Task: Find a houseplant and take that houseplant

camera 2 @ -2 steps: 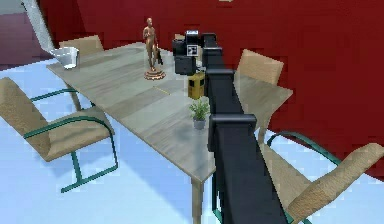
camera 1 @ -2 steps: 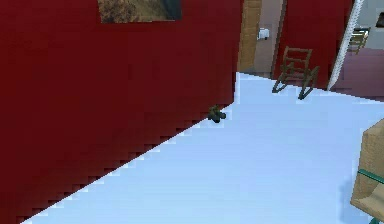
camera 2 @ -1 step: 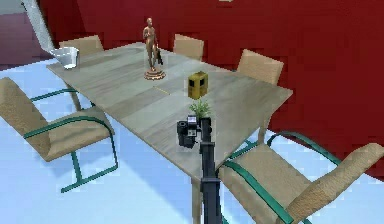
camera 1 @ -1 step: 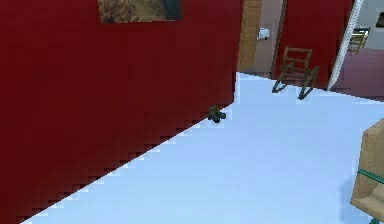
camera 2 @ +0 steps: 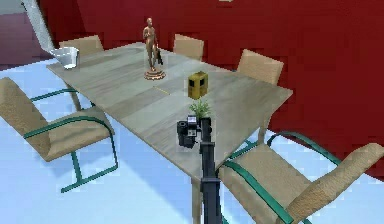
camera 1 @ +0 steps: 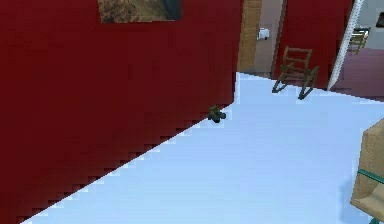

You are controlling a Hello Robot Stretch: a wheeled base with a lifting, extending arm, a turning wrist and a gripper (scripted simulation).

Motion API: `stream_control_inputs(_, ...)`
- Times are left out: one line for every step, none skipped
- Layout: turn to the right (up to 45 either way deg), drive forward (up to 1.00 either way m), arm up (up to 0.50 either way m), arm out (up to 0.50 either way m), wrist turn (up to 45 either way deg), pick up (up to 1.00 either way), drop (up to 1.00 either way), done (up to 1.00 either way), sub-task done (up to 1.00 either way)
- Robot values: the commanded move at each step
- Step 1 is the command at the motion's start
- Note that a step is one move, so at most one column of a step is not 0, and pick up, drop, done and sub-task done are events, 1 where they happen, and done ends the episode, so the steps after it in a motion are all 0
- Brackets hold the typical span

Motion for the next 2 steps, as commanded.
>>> stream_control_inputs(0.0,0.00,0.10,0.00,0.0,0.00,0.00,0.00,0.00)
stream_control_inputs(0.0,0.00,0.00,0.00,0.0,0.00,0.00,1.00,0.00)
